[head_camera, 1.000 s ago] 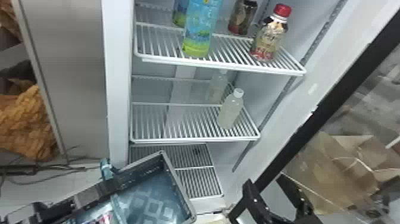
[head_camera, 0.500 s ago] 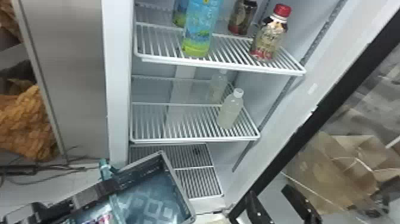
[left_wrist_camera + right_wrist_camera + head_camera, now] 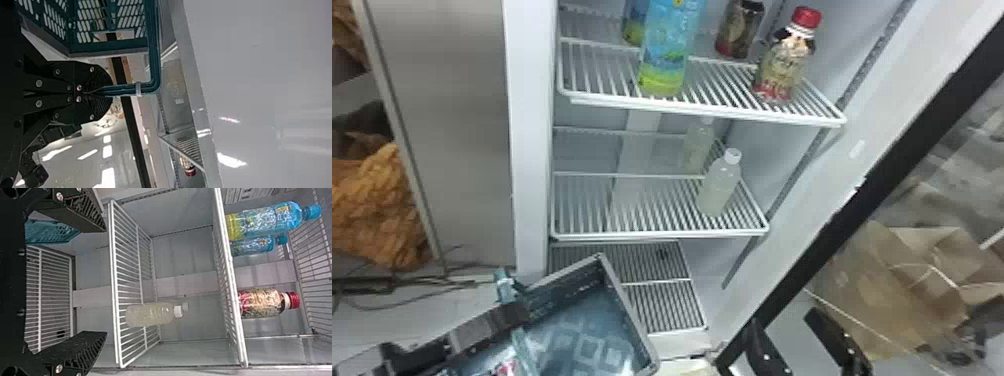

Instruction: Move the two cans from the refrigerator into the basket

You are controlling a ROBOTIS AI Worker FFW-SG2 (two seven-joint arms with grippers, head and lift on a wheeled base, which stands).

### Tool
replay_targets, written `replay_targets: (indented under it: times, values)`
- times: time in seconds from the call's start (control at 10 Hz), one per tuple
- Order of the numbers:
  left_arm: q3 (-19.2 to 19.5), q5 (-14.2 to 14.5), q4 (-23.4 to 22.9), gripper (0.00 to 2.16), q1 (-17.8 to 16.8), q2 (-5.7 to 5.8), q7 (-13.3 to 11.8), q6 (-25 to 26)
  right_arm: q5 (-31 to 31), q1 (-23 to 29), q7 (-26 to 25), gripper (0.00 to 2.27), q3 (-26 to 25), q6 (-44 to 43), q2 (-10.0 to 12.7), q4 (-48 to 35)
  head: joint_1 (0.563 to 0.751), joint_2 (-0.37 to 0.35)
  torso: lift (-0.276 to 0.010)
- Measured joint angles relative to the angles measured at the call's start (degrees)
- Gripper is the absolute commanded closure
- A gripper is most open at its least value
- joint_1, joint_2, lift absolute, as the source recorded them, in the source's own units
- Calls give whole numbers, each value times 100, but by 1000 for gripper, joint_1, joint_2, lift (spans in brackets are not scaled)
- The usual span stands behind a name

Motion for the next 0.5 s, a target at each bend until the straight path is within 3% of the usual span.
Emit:
replay_targets:
  times: [0.5]
  values:
    - [25, 20, 0, 1210, -42, -1, -9, -46, 33, -105, 0, 116, 31, 0, 0, 43, 695, -350, -219]
